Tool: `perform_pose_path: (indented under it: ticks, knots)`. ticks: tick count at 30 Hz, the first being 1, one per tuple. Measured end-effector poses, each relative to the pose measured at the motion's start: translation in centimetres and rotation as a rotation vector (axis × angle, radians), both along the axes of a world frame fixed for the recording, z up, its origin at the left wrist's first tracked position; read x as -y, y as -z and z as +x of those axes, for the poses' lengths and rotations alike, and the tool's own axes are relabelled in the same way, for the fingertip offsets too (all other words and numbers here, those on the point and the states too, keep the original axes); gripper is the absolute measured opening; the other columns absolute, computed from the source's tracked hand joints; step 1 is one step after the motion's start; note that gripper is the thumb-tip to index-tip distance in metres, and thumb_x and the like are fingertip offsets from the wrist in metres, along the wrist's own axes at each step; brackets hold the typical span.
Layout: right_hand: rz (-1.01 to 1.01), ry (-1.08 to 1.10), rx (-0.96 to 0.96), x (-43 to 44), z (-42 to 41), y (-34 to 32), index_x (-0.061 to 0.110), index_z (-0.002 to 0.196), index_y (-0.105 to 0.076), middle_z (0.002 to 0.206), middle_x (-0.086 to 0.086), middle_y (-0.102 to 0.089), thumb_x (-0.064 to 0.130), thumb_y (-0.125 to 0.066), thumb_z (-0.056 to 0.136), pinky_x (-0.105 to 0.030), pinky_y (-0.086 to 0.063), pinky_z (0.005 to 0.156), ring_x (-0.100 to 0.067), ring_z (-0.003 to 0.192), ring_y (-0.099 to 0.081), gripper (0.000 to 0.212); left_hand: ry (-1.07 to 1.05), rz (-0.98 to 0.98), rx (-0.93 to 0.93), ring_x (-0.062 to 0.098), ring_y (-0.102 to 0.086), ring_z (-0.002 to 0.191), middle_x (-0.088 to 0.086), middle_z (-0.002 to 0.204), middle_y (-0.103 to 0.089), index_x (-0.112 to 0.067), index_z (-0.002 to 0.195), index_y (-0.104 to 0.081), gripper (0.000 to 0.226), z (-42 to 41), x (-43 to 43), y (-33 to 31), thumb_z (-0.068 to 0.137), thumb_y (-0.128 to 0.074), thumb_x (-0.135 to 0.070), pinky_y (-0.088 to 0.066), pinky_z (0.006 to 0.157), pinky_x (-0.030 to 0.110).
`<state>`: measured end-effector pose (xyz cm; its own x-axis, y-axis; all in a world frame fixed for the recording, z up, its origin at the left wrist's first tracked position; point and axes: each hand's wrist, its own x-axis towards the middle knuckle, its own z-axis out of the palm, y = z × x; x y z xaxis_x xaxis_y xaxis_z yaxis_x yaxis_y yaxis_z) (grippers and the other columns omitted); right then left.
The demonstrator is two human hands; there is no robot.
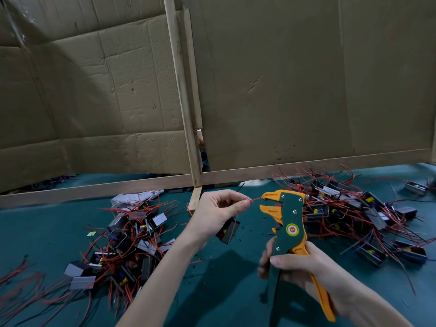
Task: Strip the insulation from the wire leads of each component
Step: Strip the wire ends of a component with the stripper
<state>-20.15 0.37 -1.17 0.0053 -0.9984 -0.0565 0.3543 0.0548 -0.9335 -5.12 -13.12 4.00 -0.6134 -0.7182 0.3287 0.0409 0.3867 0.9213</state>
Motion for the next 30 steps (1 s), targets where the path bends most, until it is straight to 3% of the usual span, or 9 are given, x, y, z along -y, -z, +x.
perform_pose_path:
  ticks: [4,10,18,26,30]
  knots:
    - [0.003,-0.027,-0.033,-0.2,0.2,0.1,0.002,0.079,-0.070,0.090,-0.019,-0.066,0.011,-0.083,0.055,-0.046,-0.055,0.077,-0.041,0.086,-0.067,0.029,0.044,0.015,0.068,0.001,-0.044,0.056,-0.012,0.059,-0.055,-0.017,0.075,-0.070,0.012,0.1,-0.5,-0.5,0.086,-0.068,-0.013,-0.037,0.058,0.017]
    - [0.019,-0.088,-0.030,-0.6,0.4,-0.4,-0.001,0.081,-0.068,0.079,-0.023,-0.059,0.005,-0.081,0.058,-0.049,-0.055,0.075,-0.037,0.074,-0.063,0.028,0.092,0.035,0.163,0.010,-0.042,0.062,-0.005,0.066,-0.055,-0.018,0.074,-0.068,0.017,0.4,-0.9,-1.0,0.089,-0.064,-0.011,-0.036,0.066,0.031]
    - [0.061,-0.032,-0.101,-0.7,0.6,-0.8,0.001,0.073,-0.067,0.072,-0.022,-0.057,0.014,-0.084,0.055,-0.046,-0.055,0.066,-0.035,0.065,-0.060,0.028,0.126,0.060,0.177,0.003,-0.044,0.059,-0.012,0.061,-0.056,-0.015,0.075,-0.065,0.017,0.6,-1.0,-1.3,0.090,-0.061,-0.007,-0.037,0.062,0.024]
    - [0.177,0.200,-0.186,-1.1,2.5,-0.8,0.010,0.055,-0.060,0.052,-0.018,-0.048,0.021,-0.077,0.054,-0.031,-0.046,0.043,-0.026,0.041,-0.048,0.021,0.128,0.049,0.217,0.000,-0.046,0.059,-0.016,0.063,-0.060,-0.016,0.078,-0.069,0.014,0.5,-0.3,-0.7,0.090,-0.062,-0.010,-0.038,0.061,0.018]
    - [0.190,0.243,-0.145,-0.7,2.7,-0.3,0.007,0.059,-0.060,0.055,-0.017,-0.049,0.020,-0.076,0.057,-0.033,-0.048,0.047,-0.026,0.045,-0.049,0.021,0.081,0.057,0.250,-0.003,-0.051,0.060,-0.017,0.066,-0.063,-0.020,0.080,-0.070,0.017,0.0,-0.2,0.4,0.092,-0.060,-0.014,-0.041,0.062,0.012]
